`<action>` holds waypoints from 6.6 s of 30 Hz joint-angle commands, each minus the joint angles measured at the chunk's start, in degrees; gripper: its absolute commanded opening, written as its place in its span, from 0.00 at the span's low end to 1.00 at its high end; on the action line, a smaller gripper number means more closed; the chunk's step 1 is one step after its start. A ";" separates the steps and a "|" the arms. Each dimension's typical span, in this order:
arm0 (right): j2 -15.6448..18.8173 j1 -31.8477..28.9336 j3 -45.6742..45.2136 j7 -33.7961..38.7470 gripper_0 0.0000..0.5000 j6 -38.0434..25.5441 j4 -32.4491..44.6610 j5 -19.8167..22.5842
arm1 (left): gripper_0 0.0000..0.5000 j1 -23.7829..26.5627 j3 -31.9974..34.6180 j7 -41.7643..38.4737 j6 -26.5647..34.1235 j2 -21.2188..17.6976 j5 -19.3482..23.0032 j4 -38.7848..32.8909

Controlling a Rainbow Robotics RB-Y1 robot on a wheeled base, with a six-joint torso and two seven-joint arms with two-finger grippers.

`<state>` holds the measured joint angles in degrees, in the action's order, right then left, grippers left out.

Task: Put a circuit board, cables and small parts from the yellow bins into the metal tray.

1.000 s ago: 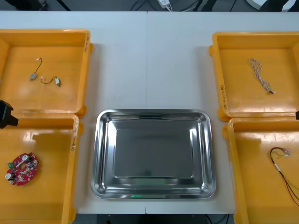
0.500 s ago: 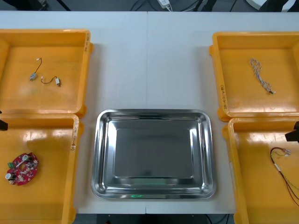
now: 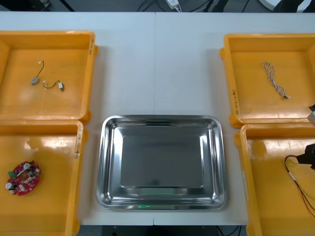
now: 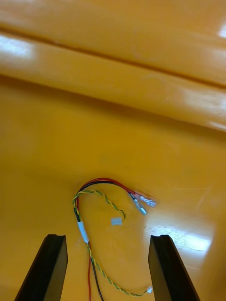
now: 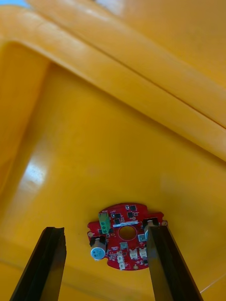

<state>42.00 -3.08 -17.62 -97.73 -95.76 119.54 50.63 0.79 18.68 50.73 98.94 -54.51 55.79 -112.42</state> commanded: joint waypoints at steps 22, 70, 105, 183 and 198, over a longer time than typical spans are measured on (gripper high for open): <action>-0.86 -9.40 6.63 -6.77 1.00 12.44 3.60 -4.57 | 1.00 -4.49 2.59 -2.74 -4.55 8.46 -3.50 2.21; -3.06 -12.39 13.05 -9.14 1.00 24.84 -2.99 -10.02 | 1.00 -11.17 -3.21 -1.77 -12.28 12.06 -5.69 2.21; -3.06 -9.93 9.79 -8.61 0.00 17.98 0.26 -9.32 | 0.00 -11.61 -3.92 -0.72 -13.78 12.06 -6.66 2.38; -3.32 26.72 -2.42 -3.96 0.00 -14.24 9.05 3.43 | 0.00 28.21 -28.17 -14.52 10.39 7.14 -7.54 -15.98; -3.32 26.72 -2.77 -4.04 0.00 -14.24 9.05 2.46 | 0.00 29.88 -34.41 -17.50 11.06 15.75 -14.40 -16.86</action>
<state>38.43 22.05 -19.77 -103.72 -109.78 127.00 53.46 28.15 -14.11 37.68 109.51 -40.85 42.84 -127.11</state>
